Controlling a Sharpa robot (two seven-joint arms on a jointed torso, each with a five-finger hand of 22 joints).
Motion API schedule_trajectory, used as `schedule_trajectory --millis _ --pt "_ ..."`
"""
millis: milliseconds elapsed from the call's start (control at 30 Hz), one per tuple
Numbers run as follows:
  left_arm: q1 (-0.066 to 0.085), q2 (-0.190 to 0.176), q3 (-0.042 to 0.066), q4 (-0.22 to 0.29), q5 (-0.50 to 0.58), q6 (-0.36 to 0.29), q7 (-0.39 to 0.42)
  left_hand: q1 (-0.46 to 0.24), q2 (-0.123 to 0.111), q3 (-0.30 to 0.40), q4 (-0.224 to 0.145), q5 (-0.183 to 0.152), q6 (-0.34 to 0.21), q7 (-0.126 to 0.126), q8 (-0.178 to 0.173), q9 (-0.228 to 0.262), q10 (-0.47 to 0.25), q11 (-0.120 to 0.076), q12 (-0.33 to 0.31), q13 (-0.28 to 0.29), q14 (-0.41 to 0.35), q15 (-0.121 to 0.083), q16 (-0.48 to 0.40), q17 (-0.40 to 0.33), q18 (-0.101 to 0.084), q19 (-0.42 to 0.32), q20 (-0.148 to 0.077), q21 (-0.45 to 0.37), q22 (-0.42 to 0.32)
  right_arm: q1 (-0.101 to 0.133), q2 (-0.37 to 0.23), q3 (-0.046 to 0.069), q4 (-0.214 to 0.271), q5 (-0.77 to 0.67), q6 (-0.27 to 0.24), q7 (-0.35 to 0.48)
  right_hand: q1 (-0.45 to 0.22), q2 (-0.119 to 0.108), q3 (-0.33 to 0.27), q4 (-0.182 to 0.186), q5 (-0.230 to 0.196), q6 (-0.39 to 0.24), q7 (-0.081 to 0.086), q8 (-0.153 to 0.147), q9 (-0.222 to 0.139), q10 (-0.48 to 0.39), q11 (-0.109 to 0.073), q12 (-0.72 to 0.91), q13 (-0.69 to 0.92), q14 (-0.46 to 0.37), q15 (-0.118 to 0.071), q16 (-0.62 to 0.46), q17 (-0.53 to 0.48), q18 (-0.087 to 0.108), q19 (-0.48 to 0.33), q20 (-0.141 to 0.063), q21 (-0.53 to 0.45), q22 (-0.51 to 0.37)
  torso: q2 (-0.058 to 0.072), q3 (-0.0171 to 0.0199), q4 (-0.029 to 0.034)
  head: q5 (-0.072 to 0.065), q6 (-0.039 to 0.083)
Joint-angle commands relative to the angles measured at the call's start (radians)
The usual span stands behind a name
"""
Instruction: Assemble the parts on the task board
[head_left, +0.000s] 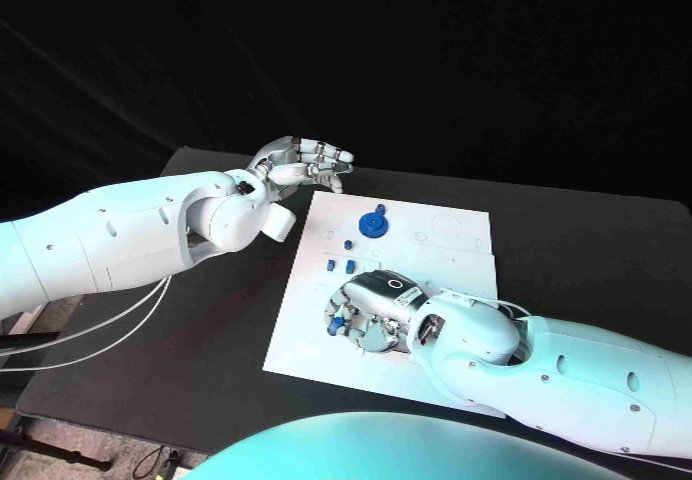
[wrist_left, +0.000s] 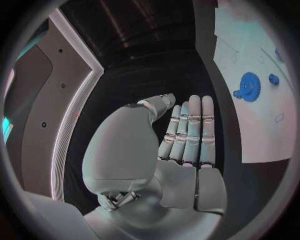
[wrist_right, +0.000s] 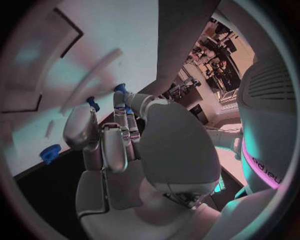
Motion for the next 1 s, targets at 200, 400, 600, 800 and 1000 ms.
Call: schedule_trajectory --millis 200,400,600,800,1000 --pt "0.001 0.002 0.001 0.001 -0.003 0.016 0.004 -0.011 0.003 -0.003 0.0 0.002 -0.009 0.016 -0.004 -0.001 -0.008 -0.001 0.001 0.001 -0.002 0.003 -0.003 -0.001 0.012 0.003 0.007 -0.005 -0.001 -0.001 0.017 -0.001 -0.016 -0.035 0.09 -0.049 -0.02 0.008 -0.001 -0.015 0.003 -0.009 0.004 0.037 0.115 -0.006 -0.003 -0.014 -0.001 0.025 -0.005 -0.005 -0.008 -0.009 -0.01 0.0 -0.018 0.105 0.001 -0.0002 0.0009 0.0 -0.003" --pt "0.001 0.002 0.001 0.002 -0.003 0.015 0.004 -0.011 0.003 -0.003 0.0 0.002 -0.009 0.016 -0.004 -0.001 -0.008 -0.001 0.001 0.001 -0.002 0.003 -0.003 -0.001 0.012 0.003 0.007 -0.005 -0.001 -0.003 0.026 -0.002 -0.021 -0.032 0.067 -0.04 -0.05 -0.007 -0.017 -0.028 0.002 -0.043 0.015 0.024 0.113 -0.032 0.007 -0.028 -0.002 0.025 0.004 -0.005 -0.009 -0.009 -0.013 0.006 -0.025 0.105 0.0 0.0004 0.0006 0.0 -0.004" --pt "0.001 0.002 0.001 0.002 -0.003 0.015 0.004 -0.011 0.003 -0.003 0.0 0.002 -0.009 0.016 -0.004 -0.001 -0.008 -0.001 0.001 0.001 -0.002 0.003 -0.003 -0.001 0.012 0.003 0.007 -0.005 -0.001 -0.005 0.025 -0.002 -0.021 -0.023 0.014 -0.032 -0.091 -0.048 -0.056 -0.027 0.002 -0.101 0.022 -0.012 0.096 -0.055 0.016 -0.031 0.0 0.024 0.012 -0.003 -0.008 -0.008 -0.015 0.013 -0.035 0.103 -0.001 -0.0002 -0.0004 0.0 -0.002" --pt "0.001 0.001 0.001 0.002 -0.003 0.015 0.003 -0.011 0.003 -0.003 0.0 0.002 -0.009 0.016 -0.004 -0.001 -0.008 -0.001 0.001 0.001 -0.002 0.003 -0.003 -0.001 0.012 0.003 0.007 -0.005 -0.001 -0.005 0.01 -0.002 -0.012 -0.021 -0.039 -0.04 -0.1 -0.069 -0.075 -0.032 0.003 -0.141 0.022 -0.038 0.084 -0.06 0.014 -0.025 0.004 0.023 0.011 -0.002 -0.009 -0.007 -0.014 0.015 -0.037 0.103 -0.001 -0.0001 -0.0004 -0.001 0.001" --pt "0.001 0.001 0.0 0.001 -0.003 0.016 0.003 -0.011 0.003 -0.003 0.0 0.002 -0.009 0.016 -0.004 -0.001 -0.008 -0.001 0.001 0.001 -0.002 0.003 -0.003 -0.001 0.012 0.003 0.007 -0.005 -0.001 -0.005 -0.023 -0.002 0.019 -0.017 -0.102 -0.039 -0.098 -0.078 -0.084 -0.037 0.004 -0.163 0.023 -0.053 0.076 -0.064 0.012 -0.02 0.007 0.022 0.009 -0.003 -0.013 -0.006 -0.013 0.014 -0.041 0.103 -0.002 -0.0001 -0.001 -0.003 0.004"
